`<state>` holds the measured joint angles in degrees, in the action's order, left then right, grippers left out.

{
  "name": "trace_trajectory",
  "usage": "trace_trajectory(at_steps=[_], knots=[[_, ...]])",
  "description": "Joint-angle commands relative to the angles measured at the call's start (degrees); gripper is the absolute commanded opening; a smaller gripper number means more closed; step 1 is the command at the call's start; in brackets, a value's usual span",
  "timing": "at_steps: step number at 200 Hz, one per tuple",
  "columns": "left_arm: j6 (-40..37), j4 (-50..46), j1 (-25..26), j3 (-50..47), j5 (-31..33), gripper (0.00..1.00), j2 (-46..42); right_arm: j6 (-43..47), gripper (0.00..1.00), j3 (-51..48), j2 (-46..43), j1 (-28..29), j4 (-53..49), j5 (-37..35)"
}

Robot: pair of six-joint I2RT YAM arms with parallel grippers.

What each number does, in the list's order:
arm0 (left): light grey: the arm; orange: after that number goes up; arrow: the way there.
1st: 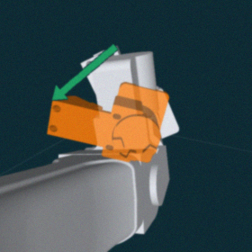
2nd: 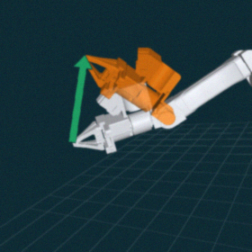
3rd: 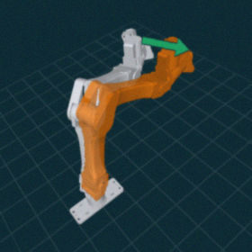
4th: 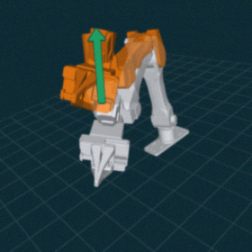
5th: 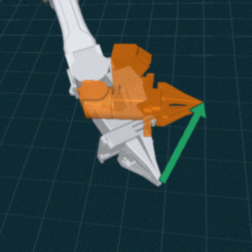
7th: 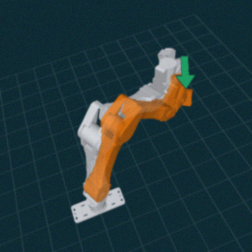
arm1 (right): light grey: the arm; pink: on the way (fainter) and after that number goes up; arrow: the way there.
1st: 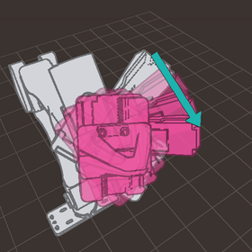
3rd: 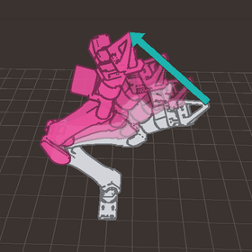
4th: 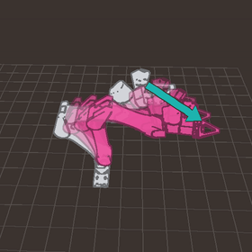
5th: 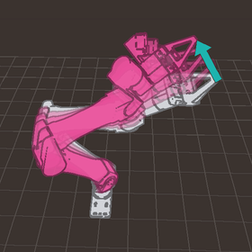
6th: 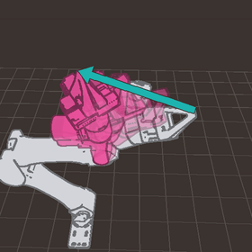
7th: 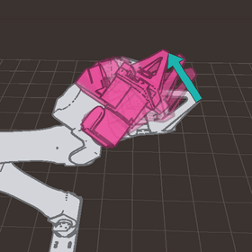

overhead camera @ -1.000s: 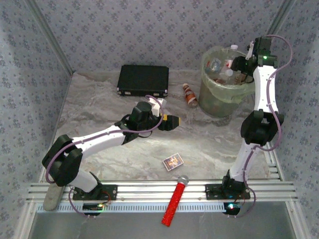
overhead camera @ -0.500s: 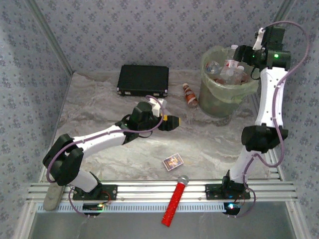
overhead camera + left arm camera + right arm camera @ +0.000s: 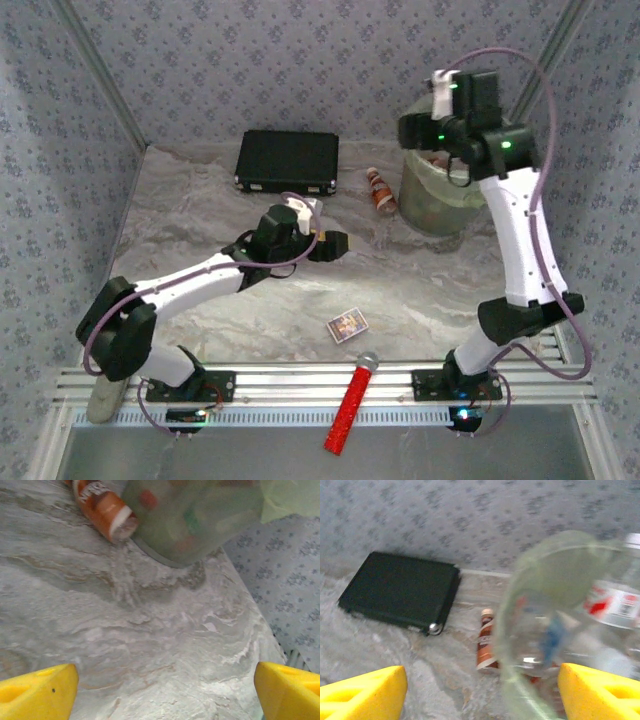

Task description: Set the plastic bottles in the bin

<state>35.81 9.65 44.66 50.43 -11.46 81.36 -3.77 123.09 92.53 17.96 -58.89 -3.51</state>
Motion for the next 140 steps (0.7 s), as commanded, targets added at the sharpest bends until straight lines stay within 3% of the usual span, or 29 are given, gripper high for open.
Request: trace_trajectory(at_steps=[1,26,50,92,140], knots=[[-0.93,-5.28,-2.20,-0.95,4.62,0.91,-3.41,2.39,0.80,-0.79,2.74,7.66,0.39,-7.52],[-0.67,-8.20,-5.45,-2.78,5.43,0.91,-6.33,2.72,0.80,2.13,10.75,13.09,-2.38,-11.10],[-0.68,-10.85,-8.33,-5.11,6.41,0.91,-10.91,3.97,0.80,4.86,18.62,14.78,-3.40,-14.34],[-0.10,-15.21,-12.59,-8.93,6.87,0.91,-18.64,5.41,0.81,7.69,32.83,14.93,-1.53,-18.82],[0.23,-16.40,-13.54,-11.30,6.27,0.91,-23.45,5.52,0.87,11.68,44.19,10.92,0.90,-22.88]])
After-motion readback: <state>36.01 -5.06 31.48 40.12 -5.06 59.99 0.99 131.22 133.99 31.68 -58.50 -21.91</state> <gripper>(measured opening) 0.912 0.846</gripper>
